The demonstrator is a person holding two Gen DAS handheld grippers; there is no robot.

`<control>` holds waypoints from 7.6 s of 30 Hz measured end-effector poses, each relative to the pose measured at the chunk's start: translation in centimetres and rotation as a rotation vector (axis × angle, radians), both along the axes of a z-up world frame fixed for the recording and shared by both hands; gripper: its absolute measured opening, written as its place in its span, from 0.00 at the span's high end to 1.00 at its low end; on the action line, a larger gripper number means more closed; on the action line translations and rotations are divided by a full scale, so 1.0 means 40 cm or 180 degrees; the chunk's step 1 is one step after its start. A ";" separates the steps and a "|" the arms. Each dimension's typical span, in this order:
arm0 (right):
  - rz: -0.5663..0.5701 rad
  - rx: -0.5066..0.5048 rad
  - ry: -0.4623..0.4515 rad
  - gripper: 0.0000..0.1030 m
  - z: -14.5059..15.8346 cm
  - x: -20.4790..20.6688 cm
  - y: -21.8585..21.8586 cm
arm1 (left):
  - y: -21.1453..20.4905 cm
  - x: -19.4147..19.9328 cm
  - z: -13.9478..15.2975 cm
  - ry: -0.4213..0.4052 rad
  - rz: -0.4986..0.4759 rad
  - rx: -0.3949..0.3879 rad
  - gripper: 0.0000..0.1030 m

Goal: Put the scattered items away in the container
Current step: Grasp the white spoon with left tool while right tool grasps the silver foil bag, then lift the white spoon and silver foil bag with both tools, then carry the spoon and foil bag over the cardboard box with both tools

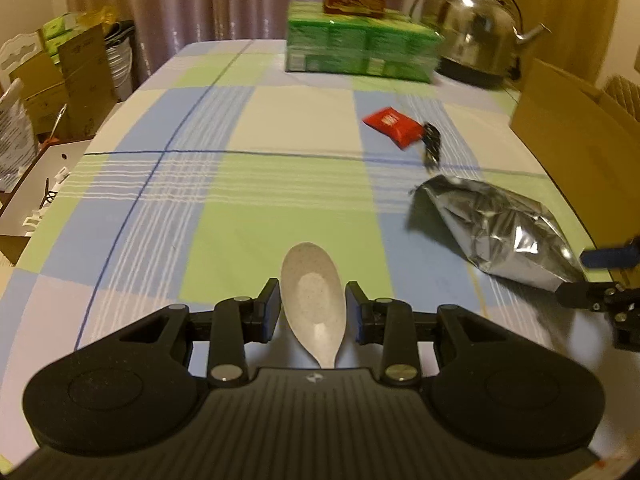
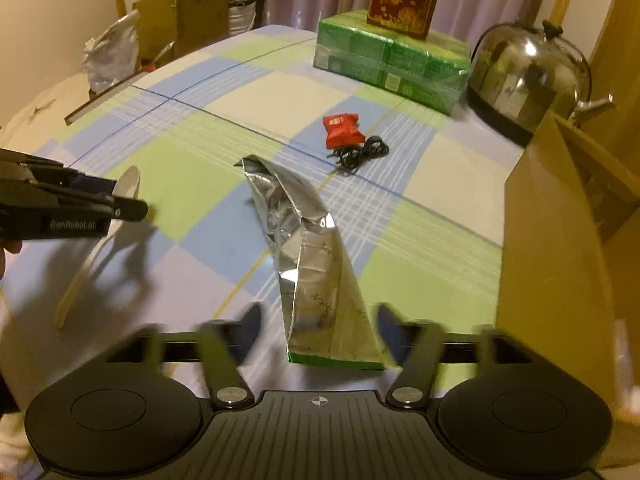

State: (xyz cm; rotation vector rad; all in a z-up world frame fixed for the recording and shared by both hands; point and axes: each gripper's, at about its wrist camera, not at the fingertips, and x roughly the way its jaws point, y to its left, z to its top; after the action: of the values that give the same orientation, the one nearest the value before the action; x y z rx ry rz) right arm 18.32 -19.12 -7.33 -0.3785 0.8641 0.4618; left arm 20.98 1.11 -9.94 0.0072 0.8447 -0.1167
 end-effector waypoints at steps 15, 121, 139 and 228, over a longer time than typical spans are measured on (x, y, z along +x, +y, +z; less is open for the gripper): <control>0.1054 -0.1057 0.0122 0.30 -0.115 0.112 0.167 | -0.001 -0.018 -0.023 0.0038 -0.0107 0.0067 0.71; -0.0300 0.0489 0.0294 0.59 0.034 -0.002 -0.101 | -0.185 -0.087 -0.008 0.0030 -0.0368 0.0194 0.73; -0.0346 0.0565 0.0086 0.59 0.118 -0.079 -0.102 | -0.180 -0.146 0.084 -0.0118 -0.0426 0.0168 0.73; -0.1530 0.0852 -0.0150 0.59 0.200 0.234 -0.708 | -0.821 0.298 0.218 -0.0005 -0.1167 -0.0910 0.68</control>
State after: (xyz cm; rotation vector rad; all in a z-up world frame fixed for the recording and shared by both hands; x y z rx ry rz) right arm 27.66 -47.43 0.67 0.0684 0.8028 0.1173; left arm 32.90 -31.72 -1.20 -0.1067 0.8124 -0.5813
